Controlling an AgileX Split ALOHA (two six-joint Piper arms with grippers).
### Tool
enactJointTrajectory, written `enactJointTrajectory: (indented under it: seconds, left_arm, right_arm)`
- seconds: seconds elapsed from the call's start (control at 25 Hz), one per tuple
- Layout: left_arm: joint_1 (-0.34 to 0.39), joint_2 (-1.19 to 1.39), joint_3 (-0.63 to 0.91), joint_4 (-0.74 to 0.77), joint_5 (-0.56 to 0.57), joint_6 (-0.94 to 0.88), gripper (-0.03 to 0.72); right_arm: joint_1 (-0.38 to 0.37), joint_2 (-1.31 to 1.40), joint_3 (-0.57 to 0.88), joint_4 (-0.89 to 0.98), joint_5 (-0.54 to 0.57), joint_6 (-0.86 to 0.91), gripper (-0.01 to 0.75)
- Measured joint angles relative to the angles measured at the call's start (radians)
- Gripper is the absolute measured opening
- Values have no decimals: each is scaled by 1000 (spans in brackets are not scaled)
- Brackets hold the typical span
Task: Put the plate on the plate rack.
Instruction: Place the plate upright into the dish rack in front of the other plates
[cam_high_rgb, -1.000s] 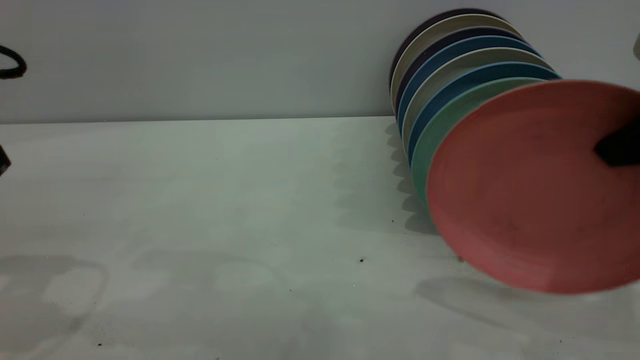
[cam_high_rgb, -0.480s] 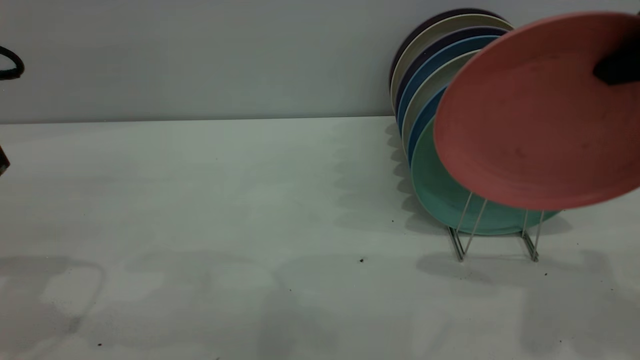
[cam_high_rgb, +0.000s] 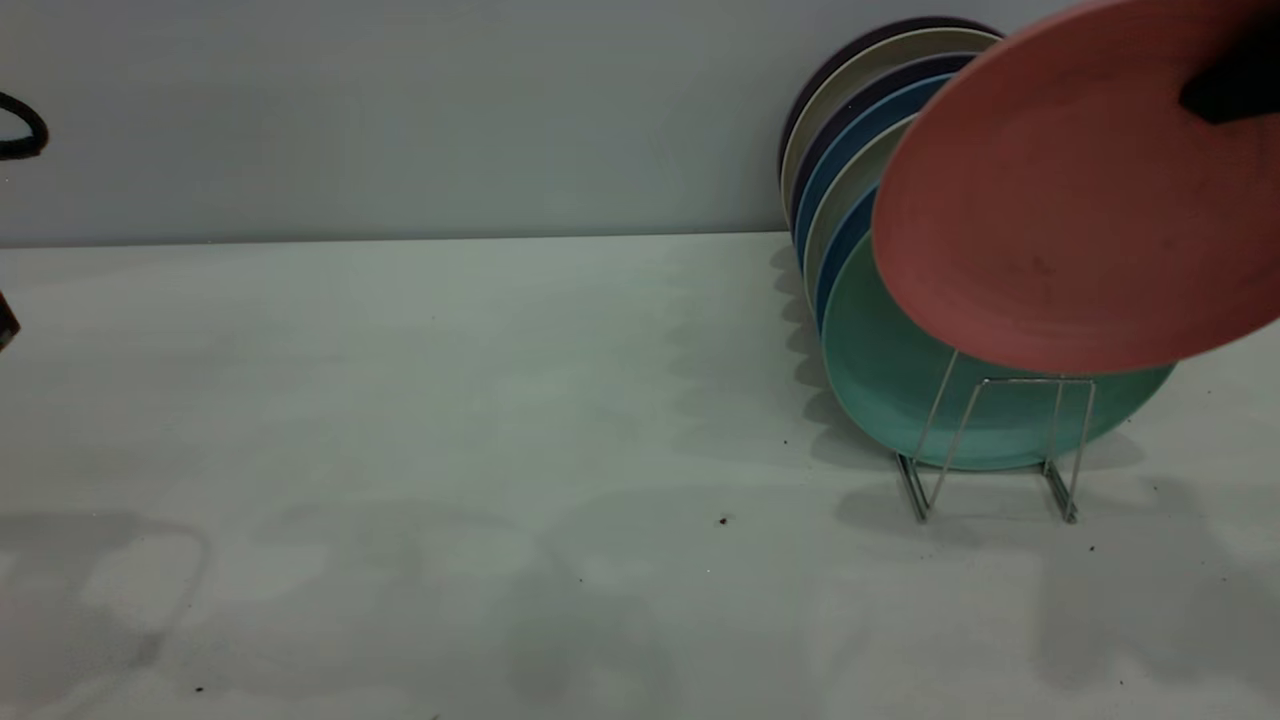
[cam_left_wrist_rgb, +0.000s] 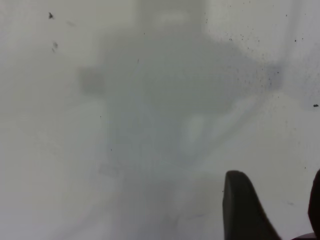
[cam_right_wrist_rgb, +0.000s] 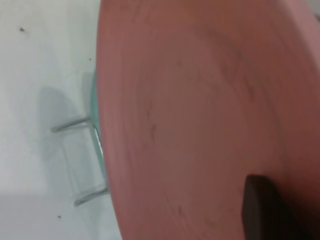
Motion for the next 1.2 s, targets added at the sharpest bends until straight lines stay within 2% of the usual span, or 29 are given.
enactJointTrajectory:
  seconds: [0.68,1.2]
  left_arm:
    - [0,0,0,0,0,-3,360]
    - [0,0,0,0,-6,-3,360]
  right_arm:
    - [0,133,-70,-25,70,0,113]
    - [0,83,-80,-44,162,30,113]
